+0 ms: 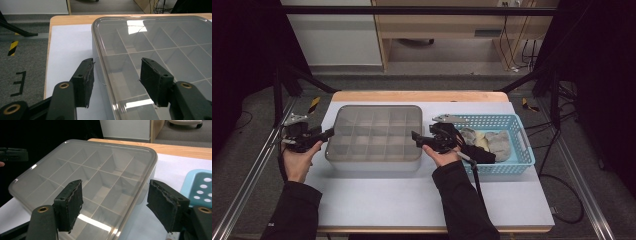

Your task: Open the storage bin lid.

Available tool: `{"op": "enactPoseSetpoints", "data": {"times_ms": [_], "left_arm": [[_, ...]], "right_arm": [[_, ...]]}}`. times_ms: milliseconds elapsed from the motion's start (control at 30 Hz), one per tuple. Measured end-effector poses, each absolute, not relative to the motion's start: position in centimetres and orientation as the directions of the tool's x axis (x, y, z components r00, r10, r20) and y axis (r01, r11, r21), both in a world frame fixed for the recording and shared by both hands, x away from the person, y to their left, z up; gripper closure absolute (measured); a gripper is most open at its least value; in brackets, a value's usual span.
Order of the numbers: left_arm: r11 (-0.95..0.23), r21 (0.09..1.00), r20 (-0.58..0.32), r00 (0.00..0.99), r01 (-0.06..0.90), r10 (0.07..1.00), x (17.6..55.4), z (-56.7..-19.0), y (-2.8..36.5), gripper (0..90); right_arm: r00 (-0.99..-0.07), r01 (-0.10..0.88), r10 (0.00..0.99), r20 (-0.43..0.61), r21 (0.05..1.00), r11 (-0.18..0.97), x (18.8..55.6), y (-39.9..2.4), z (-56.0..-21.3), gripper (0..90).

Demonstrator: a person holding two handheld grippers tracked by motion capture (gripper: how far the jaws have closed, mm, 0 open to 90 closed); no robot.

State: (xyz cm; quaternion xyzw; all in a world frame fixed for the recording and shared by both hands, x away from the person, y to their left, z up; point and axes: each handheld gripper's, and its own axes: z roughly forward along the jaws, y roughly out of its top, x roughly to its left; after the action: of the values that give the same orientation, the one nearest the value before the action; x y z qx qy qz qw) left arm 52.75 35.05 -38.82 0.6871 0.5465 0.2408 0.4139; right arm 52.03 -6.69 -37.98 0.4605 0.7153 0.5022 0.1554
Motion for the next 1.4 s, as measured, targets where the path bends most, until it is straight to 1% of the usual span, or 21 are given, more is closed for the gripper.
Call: {"op": "enactPoseSetpoints", "data": {"times_ms": [100, 400, 600, 700, 900, 1167, 1400], "left_arm": [[-0.066, 0.83, -0.124, 0.299, 0.554, 0.946, 53.1, -39.1, 35.0, 43.5], [-0.06, 0.818, -0.134, 0.292, 0.572, 0.947, 54.4, -39.5, 34.8, 43.6], [-0.055, 0.806, -0.142, 0.283, 0.59, 0.948, 55.3, -39.6, 35.0, 43.2], [-0.047, 0.794, -0.162, 0.285, 0.606, 0.945, 55.8, -39.9, 35.1, 43.2], [-0.05, 0.776, -0.179, 0.296, 0.628, 0.938, 56.4, -40.4, 35.1, 42.2], [-0.061, 0.755, -0.191, 0.307, 0.653, 0.932, 56.8, -40.9, 35.0, 39.5], [-0.066, 0.74, -0.205, 0.318, 0.669, 0.926, 56.8, -40.9, 34.8, 36.1]], "right_arm": [[-0.521, 0.509, 0.819, 0.239, 0.858, 0.074, 52.6, -6.5, -38.3, 28.3], [-0.498, 0.524, 0.839, 0.219, 0.847, 0.09, 54.3, -6.0, -38.7, 28.1], [-0.483, 0.554, 0.847, 0.222, 0.827, 0.099, 55.7, -5.1, -39.1, 29.1], [-0.48, 0.572, 0.849, 0.22, 0.813, 0.112, 56.2, -4.8, -39.6, 29.9], [-0.452, 0.625, 0.859, 0.242, 0.772, 0.112, 57.1, -4.8, -40.7, 32.2], [-0.418, 0.693, 0.849, 0.323, 0.718, 0.068, 57.8, -5.0, -41.0, 32.7], [-0.407, 0.716, 0.854, 0.325, 0.694, 0.076, 58.2, -4.8, -41.2, 32.7]]}}
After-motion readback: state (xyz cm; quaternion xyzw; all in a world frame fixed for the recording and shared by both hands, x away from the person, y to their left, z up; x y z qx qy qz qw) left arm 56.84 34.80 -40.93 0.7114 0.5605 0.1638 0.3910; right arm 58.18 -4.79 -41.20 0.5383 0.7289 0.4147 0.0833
